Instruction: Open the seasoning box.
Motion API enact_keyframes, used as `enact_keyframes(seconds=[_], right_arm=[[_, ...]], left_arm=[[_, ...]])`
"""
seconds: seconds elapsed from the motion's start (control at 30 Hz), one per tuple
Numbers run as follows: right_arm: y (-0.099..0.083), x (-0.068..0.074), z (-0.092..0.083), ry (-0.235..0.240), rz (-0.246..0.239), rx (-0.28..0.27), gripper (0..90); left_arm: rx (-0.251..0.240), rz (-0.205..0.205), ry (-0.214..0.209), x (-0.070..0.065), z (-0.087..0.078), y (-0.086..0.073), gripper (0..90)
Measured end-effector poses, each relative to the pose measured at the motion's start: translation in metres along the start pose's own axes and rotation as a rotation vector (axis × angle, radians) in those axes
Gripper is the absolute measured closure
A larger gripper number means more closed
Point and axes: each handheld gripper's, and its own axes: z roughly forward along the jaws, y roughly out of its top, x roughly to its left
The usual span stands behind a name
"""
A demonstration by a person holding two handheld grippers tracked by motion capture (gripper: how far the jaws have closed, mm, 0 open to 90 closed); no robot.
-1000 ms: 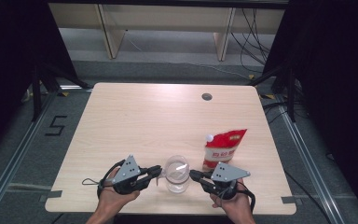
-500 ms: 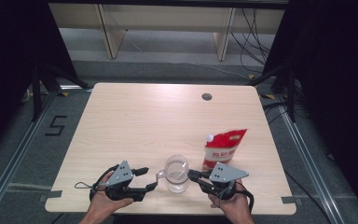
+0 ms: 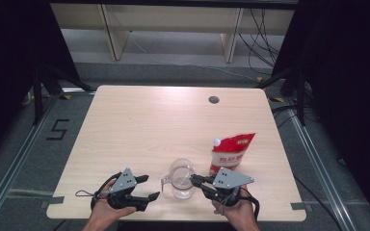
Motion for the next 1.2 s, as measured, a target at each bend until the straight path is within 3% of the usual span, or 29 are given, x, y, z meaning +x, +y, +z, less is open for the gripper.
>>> enact_keyframes(seconds=[0.37, 0.4, 0.43, 0.8, 0.9, 1.13, 1.2], right_arm=[[0.007, 0.009, 0.01, 0.027, -0.016, -0.012, 84.1], [0.007, 0.012, 0.011, 0.016, 0.008, -0.017, 84.0], [0.009, 0.01, 0.011, 0.033, -0.021, -0.011, 84.0], [0.016, 0.017, 0.021, 0.059, -0.038, -0.019, 83.7], [0.017, 0.019, 0.024, 0.055, -0.042, -0.027, 83.5], [0.018, 0.023, 0.029, 0.075, -0.048, -0.018, 82.8], [0.019, 0.024, 0.031, 0.086, -0.049, -0.016, 82.5]], left_arm=[[0.013, -0.007, 0.026, 0.003, -0.004, -0.004, 24.2], [0.015, -0.009, 0.03, 0.004, -0.004, -0.005, 24.1], [0.011, -0.016, 0.033, 0.004, -0.004, -0.005, 24.0], [0.003, -0.037, 0.031, 0.005, -0.005, -0.008, 23.1], [0.02, -0.021, 0.032, 0.005, -0.005, -0.008, 22.7], [0.017, -0.027, 0.031, 0.005, -0.003, -0.009, 22.8], [0.036, -0.001, 0.036, 0.007, -0.003, -0.009, 22.8]])
